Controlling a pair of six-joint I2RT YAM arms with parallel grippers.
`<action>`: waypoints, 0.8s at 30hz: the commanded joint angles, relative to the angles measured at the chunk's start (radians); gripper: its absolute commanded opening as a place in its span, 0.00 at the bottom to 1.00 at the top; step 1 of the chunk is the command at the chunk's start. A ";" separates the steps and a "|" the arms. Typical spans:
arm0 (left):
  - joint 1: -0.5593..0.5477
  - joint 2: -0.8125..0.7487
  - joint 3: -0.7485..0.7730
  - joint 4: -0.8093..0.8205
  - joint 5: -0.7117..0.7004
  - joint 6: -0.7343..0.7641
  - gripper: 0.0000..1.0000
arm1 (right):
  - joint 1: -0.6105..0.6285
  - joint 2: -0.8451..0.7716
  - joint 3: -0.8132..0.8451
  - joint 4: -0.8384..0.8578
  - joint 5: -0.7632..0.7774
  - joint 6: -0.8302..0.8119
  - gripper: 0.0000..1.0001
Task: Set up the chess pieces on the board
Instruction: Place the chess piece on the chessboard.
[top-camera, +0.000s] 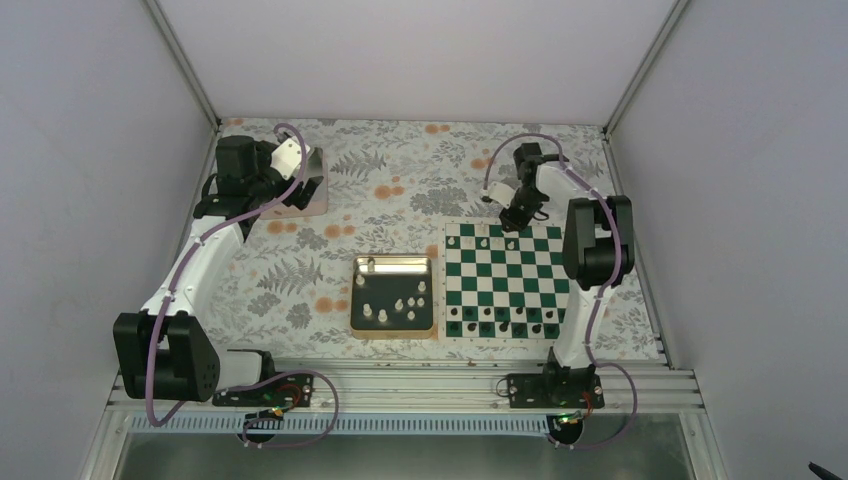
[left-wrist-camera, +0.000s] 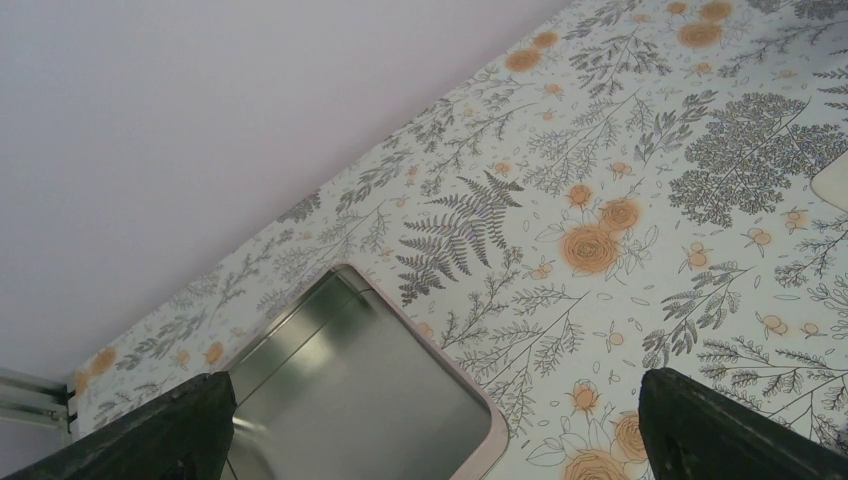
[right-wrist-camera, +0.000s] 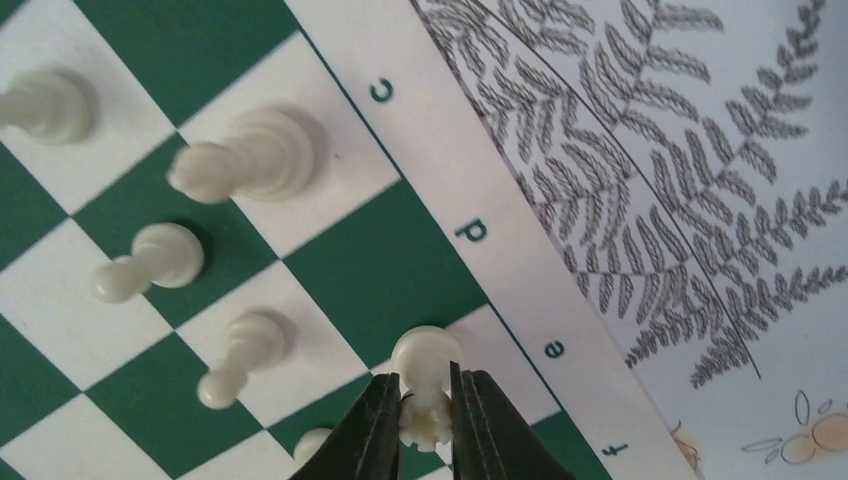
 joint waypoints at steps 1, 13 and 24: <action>0.002 0.000 0.005 0.003 0.006 0.014 1.00 | 0.035 -0.015 0.032 -0.007 -0.010 -0.006 0.15; 0.002 0.001 0.006 0.003 0.006 0.014 1.00 | 0.076 -0.010 0.082 -0.017 -0.006 -0.003 0.15; 0.002 -0.001 0.005 0.002 0.005 0.014 1.00 | 0.201 0.010 0.239 -0.084 0.036 0.003 0.15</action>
